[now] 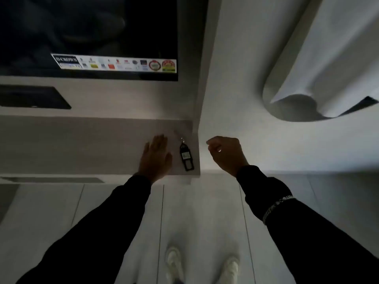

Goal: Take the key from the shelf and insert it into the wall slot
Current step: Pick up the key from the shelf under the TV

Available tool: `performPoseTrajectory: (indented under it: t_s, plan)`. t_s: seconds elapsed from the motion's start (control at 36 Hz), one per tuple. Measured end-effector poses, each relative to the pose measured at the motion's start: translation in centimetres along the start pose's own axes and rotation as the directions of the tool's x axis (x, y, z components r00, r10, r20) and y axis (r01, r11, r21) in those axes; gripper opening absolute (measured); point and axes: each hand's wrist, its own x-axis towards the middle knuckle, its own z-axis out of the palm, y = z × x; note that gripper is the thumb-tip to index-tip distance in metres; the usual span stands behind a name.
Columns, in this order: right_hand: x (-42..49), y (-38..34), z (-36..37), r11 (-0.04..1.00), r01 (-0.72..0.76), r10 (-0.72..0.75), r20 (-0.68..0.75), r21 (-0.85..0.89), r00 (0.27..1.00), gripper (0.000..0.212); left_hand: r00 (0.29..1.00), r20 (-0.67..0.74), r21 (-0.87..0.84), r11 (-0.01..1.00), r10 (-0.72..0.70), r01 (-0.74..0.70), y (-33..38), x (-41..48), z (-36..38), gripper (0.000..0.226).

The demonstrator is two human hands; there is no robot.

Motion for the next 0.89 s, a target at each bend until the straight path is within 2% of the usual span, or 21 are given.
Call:
performPoseTrajectory:
  t_s: [0.14,0.19,0.31,0.39,0.44,0.67,0.72,0.78,0.83,0.89]
  plan:
    - [1.7,0.6,4.7,0.987,-0.162,0.161,0.099,-0.002,0.982,0.020,0.999,-0.001,0.107,0.993,-0.047,0.047,-1.3,0.4,2.5,0.068]
    - [2.3,0.8,6.0,0.972,-0.234,0.234,0.107,-0.015,0.966,0.028,0.999,-0.022,0.128,0.991,-0.046,0.049,-1.3,0.6,3.1,0.072]
    - [3.1,0.3,7.7,0.925,-0.380,0.373,0.161,0.013,0.914,0.058,0.998,-0.033,0.127,0.991,-0.044,0.048,-1.4,1.1,3.4,0.078]
    - [3.2,-0.2,8.1,0.910,-0.415,0.407,0.170,0.013,0.898,0.064,0.998,-0.052,0.143,0.989,-0.032,0.039,-1.6,1.3,3.7,0.077]
    - [3.1,0.0,8.1,0.902,-0.432,0.429,0.155,-0.011,0.890,0.060,0.998,-0.059,0.139,0.989,-0.036,0.044,-1.6,1.3,3.9,0.077]
    - [1.9,1.4,7.0,0.869,-0.494,0.492,0.133,-0.017,0.861,0.020,0.997,-0.071,0.139,0.989,-0.037,0.046,-1.4,1.3,3.8,0.076]
    - [1.4,1.5,6.4,0.841,-0.537,0.524,0.155,0.062,0.838,0.013,0.996,-0.079,0.132,0.990,-0.034,0.044,-1.4,1.3,3.7,0.076]
    - [0.6,1.4,5.6,0.766,-0.603,0.569,0.202,0.223,0.797,0.003,0.997,-0.075,0.135,0.990,-0.030,0.040,-1.3,1.3,3.7,0.076]
    - [-0.4,1.6,4.5,0.655,-0.651,0.599,0.262,0.384,0.757,0.012,0.998,-0.057,0.137,0.990,-0.027,0.035,-1.2,1.3,3.4,0.078]
    - [-1.4,1.8,3.3,0.559,-0.662,0.600,0.307,0.499,0.739,0.011,0.999,-0.025,0.128,0.991,-0.026,0.029,-1.0,1.3,3.1,0.081]
